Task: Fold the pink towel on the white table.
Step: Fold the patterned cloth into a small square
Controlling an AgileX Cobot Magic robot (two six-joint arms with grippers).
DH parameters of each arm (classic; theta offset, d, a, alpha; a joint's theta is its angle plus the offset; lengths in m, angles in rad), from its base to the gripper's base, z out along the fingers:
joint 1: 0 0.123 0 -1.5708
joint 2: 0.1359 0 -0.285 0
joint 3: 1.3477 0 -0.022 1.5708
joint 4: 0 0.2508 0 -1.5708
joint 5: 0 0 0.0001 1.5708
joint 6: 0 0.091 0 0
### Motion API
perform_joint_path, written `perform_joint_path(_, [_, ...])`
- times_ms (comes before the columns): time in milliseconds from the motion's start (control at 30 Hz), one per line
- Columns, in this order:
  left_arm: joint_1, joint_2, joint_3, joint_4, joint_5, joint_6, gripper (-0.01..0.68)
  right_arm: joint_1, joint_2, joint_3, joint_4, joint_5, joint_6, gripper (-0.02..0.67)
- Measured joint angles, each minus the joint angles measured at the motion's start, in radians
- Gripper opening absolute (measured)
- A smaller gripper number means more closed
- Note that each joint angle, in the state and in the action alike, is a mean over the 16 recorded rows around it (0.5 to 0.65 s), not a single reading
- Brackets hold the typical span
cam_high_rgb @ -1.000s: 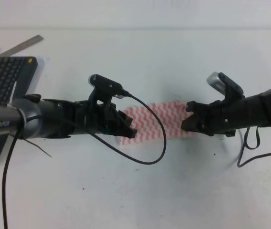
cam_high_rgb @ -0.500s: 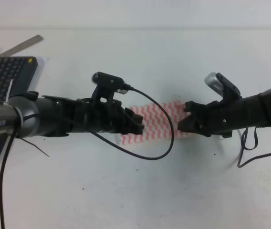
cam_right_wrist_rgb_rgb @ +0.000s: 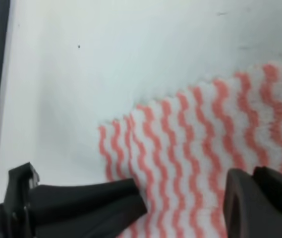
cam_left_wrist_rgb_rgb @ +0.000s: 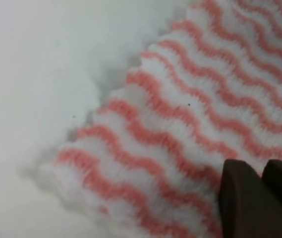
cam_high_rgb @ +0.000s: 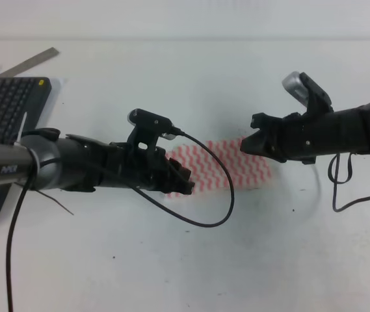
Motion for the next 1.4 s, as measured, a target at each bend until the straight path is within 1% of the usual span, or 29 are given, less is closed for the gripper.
perform_joint_path(233, [0.000, 0.000, -0.001, 0.013, -0.031, -0.002, 0.088, 0.000, -0.009, -0.011, -0.007, -0.032, 0.001, 0.017])
perform_joint_path(800, [0.000, -0.055, 0.002, 0.008, 0.036, 0.083, 0.087, 0.000, -0.009, -0.037, 0.014, -0.150, 0.002, 0.012])
perform_joint_path(1000, [0.000, -0.051, 0.002, 0.002, 0.024, 0.093, 0.087, 0.000, -0.005, -0.058, 0.004, -0.148, 0.002, 0.012])
perform_joint_path(1400, [0.000, -0.026, 0.002, 0.001, -0.001, 0.091, 0.087, 0.008, 0.053, -0.127, -0.015, -0.091, 0.002, 0.011])
